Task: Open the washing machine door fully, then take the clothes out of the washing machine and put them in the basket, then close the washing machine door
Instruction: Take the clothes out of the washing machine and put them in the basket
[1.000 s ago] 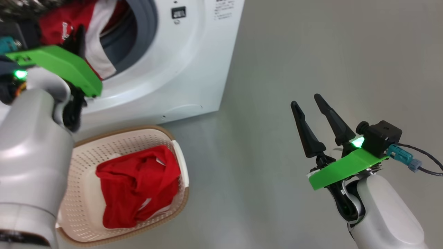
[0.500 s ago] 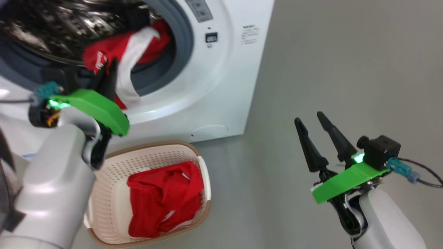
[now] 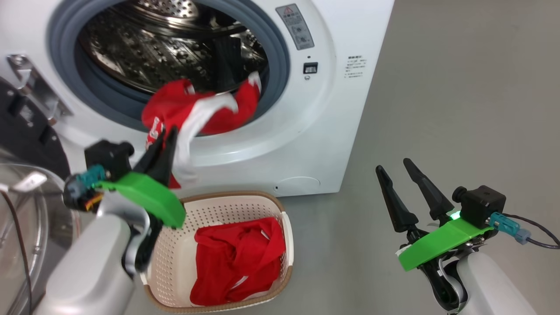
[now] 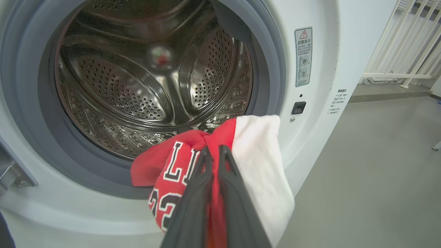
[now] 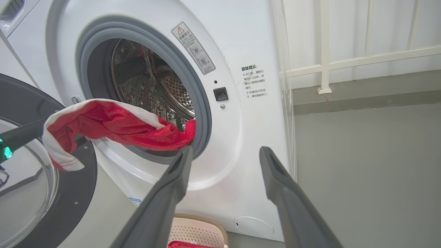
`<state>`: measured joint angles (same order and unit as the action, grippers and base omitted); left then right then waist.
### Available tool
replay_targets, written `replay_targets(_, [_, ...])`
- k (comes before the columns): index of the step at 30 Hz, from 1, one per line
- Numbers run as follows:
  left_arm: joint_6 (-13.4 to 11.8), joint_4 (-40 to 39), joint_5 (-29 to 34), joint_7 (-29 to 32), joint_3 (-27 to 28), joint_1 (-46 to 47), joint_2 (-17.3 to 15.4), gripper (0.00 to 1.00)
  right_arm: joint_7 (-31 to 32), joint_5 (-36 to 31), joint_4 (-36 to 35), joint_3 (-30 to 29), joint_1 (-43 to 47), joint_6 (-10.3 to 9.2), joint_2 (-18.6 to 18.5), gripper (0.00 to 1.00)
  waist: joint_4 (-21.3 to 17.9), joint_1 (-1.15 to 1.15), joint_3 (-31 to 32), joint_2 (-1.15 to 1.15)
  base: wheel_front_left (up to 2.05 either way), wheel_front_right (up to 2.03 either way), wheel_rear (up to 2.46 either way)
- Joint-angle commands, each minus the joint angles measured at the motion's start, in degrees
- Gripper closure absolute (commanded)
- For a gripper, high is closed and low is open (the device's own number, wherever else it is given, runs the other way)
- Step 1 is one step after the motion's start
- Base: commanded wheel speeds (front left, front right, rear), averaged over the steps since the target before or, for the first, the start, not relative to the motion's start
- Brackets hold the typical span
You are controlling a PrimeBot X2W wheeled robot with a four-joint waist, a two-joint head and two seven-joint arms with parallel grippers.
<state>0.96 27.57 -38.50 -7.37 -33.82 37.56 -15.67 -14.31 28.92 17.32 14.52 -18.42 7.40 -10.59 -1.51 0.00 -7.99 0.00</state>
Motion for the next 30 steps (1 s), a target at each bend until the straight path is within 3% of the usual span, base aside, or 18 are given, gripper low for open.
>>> replay_targets(1, [-1.0,-3.4,0.0,0.2,1.6,-0.4,-2.5,1.00,-0.7,0.6,-1.3,1.4,0.4,0.09,0.0,0.00,0.8,0.00,0.8,0.00,0.00,0.00,0.00])
replay_targets(16, [-12.3,-30.7,3.8,1.0,2.9,-12.8,-9.0,1.00,-0.7,0.6,-1.6,0.7,1.5,0.09,-0.6,0.00,1.3,0.00,0.7,0.00,0.00,0.00,0.00])
replay_targets(30, [-15.4,-38.7,5.5,2.4,2.5,-14.8,-10.6,1.00,-0.7,0.7,-1.4,1.3,1.4,0.09,-0.8,0.00,1.2,0.00,0.8,0.00,0.00,0.00,0.00])
